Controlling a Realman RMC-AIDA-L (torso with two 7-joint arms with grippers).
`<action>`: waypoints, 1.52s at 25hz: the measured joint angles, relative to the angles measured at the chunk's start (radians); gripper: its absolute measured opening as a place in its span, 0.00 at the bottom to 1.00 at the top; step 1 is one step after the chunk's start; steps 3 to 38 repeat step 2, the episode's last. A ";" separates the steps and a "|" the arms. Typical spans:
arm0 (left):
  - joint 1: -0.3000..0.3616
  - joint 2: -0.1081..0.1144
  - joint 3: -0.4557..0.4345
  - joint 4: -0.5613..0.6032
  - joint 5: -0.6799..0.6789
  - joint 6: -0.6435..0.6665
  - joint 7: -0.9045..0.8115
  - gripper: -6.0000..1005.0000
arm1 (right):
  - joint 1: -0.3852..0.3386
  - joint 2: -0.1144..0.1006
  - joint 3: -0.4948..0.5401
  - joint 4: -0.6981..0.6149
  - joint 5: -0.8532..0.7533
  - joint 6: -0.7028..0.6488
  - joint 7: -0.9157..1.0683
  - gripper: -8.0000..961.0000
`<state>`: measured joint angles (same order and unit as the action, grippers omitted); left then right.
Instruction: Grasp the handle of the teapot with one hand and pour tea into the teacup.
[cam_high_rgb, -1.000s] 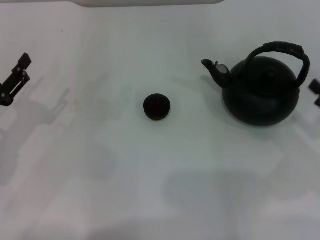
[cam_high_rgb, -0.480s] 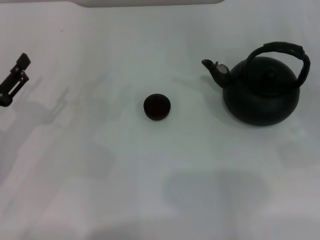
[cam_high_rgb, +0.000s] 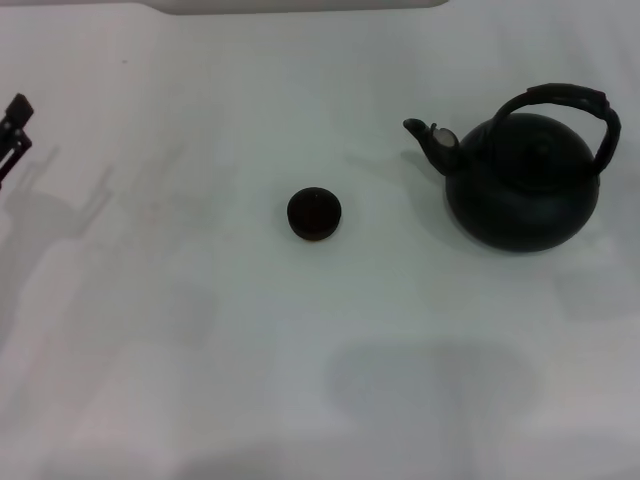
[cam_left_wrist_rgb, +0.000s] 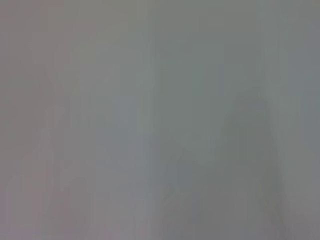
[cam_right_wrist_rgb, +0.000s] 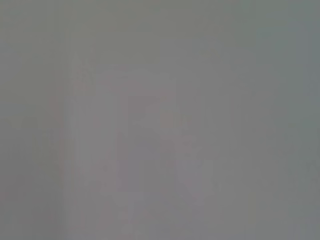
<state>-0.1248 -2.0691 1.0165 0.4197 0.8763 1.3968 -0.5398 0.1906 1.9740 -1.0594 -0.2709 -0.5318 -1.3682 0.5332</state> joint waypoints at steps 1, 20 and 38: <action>-0.003 0.000 -0.001 -0.001 0.002 -0.005 0.013 0.75 | 0.000 0.004 0.009 0.000 0.000 -0.001 -0.003 0.85; -0.012 0.000 -0.001 -0.004 0.006 -0.016 0.050 0.75 | 0.000 0.008 0.021 0.000 0.000 0.000 -0.012 0.85; -0.012 0.000 -0.001 -0.004 0.006 -0.016 0.050 0.75 | 0.000 0.008 0.021 0.000 0.000 0.000 -0.012 0.85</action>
